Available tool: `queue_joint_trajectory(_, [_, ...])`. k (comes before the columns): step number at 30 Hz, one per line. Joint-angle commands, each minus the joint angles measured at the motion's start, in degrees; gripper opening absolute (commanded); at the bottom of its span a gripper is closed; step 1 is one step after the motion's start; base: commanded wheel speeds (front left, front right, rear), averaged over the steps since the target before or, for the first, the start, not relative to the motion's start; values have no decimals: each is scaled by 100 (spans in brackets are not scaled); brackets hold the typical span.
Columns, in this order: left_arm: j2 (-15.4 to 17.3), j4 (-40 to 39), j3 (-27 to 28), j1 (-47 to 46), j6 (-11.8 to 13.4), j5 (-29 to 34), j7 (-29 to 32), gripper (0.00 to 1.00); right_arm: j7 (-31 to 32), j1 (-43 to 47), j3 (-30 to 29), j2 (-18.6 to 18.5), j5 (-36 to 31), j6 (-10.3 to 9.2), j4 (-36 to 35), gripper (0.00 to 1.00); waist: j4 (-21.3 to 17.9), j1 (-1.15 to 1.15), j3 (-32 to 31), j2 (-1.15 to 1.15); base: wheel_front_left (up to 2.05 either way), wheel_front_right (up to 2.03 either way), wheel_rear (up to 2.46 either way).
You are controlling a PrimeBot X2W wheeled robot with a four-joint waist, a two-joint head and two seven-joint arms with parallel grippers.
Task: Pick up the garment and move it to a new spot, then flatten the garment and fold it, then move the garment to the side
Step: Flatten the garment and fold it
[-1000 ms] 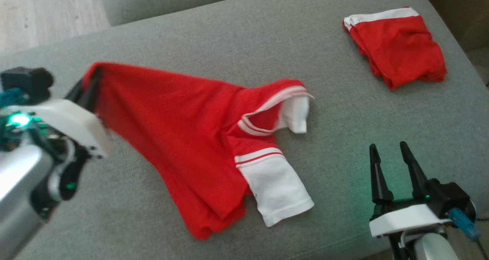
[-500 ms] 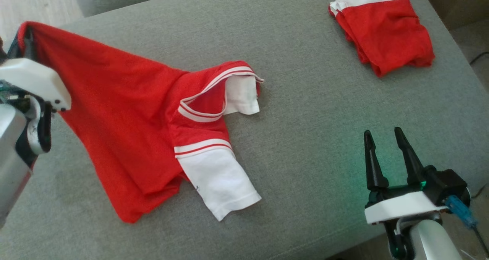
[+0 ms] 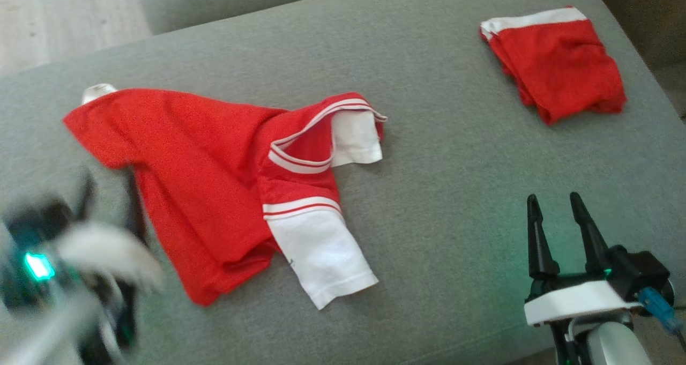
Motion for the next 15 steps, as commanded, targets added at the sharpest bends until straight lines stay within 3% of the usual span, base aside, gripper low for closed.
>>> queue_joint_trajectory(1, [223,-358,210,100,111,-78,-106,100,-22,-37,100,-33,-49,41,-208,100,97,0,-51,0,0,0,0])
queue_joint_trajectory(7, [-203,-1143,-118,1362,471,-272,-289,100,-22,-5,40,-33,-190,41,-278,100,374,0,2,0,0,0,0])
queue_joint_trajectory(15, [-738,-579,-649,1383,162,-149,-136,100,-22,-30,20,-33,-392,41,-300,100,627,0,78,0,0,0,0])
